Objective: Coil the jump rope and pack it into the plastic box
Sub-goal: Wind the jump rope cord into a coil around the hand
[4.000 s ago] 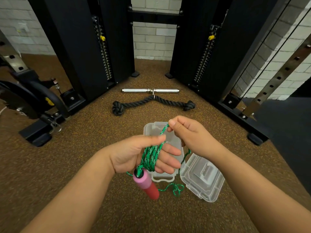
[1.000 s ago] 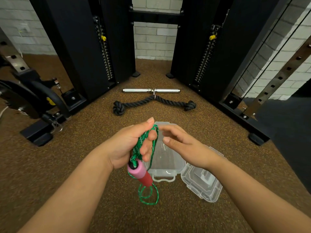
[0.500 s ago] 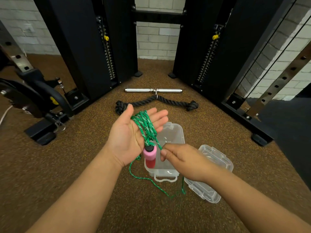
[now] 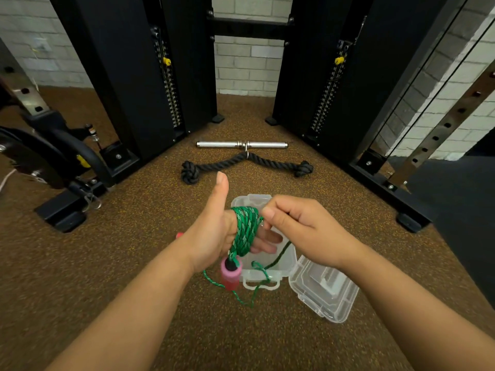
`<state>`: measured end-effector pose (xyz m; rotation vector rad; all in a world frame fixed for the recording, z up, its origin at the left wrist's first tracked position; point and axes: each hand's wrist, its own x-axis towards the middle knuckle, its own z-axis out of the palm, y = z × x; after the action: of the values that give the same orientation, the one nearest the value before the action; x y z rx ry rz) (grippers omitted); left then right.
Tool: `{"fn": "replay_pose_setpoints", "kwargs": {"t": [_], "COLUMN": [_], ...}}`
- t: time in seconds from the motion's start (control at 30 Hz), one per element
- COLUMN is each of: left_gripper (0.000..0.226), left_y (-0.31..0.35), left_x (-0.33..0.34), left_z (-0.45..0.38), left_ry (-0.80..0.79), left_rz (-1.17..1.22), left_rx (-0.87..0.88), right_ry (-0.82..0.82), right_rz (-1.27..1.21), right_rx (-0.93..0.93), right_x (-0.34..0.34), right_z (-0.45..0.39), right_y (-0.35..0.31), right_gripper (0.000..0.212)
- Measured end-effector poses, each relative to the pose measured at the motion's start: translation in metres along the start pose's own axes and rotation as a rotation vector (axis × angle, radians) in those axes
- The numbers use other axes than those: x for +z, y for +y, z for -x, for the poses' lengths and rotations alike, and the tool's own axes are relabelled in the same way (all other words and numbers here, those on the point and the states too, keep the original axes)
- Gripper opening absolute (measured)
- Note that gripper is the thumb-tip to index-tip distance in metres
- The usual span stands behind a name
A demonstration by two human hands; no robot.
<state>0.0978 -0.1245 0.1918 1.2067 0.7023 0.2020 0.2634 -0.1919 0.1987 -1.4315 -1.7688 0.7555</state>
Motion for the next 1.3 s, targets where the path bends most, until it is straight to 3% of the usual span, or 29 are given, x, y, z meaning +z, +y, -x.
{"fn": "replay_pose_setpoints", "kwargs": {"t": [0.2, 0.37, 0.53, 0.67, 0.77, 1.3], "left_gripper": [0.112, 0.059, 0.047, 0.048, 0.048, 0.050], "left_y": [-0.004, 0.001, 0.005, 0.008, 0.008, 0.006], "left_x": [0.004, 0.006, -0.007, -0.033, -0.043, -0.059], "left_z": [0.002, 0.009, 0.009, 0.008, 0.008, 0.012], "left_ry": [-0.215, -0.263, 0.030, 0.252, 0.362, 0.582], "left_rz": [-0.077, -0.082, 0.192, 0.555, 0.606, 0.726], "left_rx": [-0.074, -0.085, 0.053, 0.169, 0.209, 0.273], "right_ry": [0.078, 0.037, -0.058, -0.125, -0.050, 0.011], "right_rz": [0.047, -0.017, -0.258, -0.142, -0.115, -0.246], "right_rx": [0.061, 0.115, 0.277, 0.305, 0.335, 0.425], "right_x": [-0.008, -0.003, -0.006, -0.009, -0.009, -0.028], "right_z": [-0.004, -0.006, -0.004, 0.001, 0.003, 0.004], "right_y": [0.005, 0.013, 0.024, 0.035, 0.039, 0.054], "right_gripper": [0.026, 0.029, 0.029, 0.028, 0.030, 0.033]}}
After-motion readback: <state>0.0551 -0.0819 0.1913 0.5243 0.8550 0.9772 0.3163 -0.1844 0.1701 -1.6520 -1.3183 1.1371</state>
